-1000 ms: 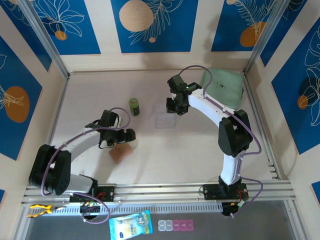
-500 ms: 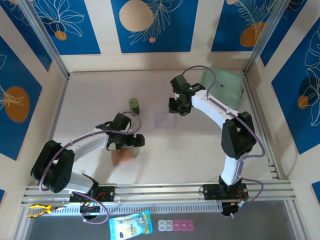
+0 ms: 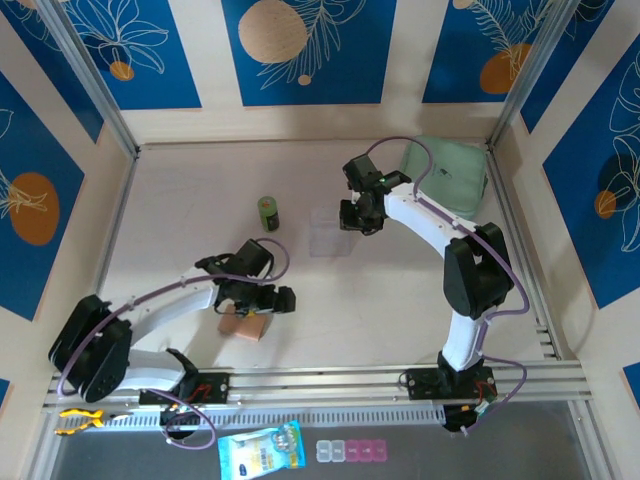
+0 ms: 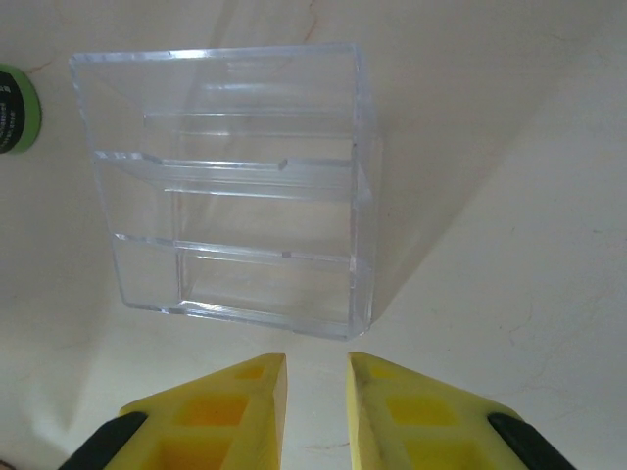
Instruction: Take the credit cards out of the card holder
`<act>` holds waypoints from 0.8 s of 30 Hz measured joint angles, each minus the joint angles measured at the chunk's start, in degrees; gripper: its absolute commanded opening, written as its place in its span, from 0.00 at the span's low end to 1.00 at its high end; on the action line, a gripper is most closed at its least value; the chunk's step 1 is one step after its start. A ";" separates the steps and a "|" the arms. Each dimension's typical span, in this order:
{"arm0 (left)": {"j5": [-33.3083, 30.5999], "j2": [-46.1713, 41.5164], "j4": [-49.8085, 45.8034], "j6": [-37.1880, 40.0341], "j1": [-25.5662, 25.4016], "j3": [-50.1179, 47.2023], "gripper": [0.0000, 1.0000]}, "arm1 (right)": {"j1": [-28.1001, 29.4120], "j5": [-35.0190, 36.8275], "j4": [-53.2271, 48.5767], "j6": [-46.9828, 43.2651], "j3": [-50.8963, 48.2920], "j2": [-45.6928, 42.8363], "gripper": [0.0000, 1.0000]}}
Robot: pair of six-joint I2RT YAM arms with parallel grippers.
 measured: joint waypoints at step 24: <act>-8.90 -2.64 -13.62 -49.83 0.00 -0.15 0.96 | -2.56 -2.86 2.84 -2.23 -3.08 -1.75 0.25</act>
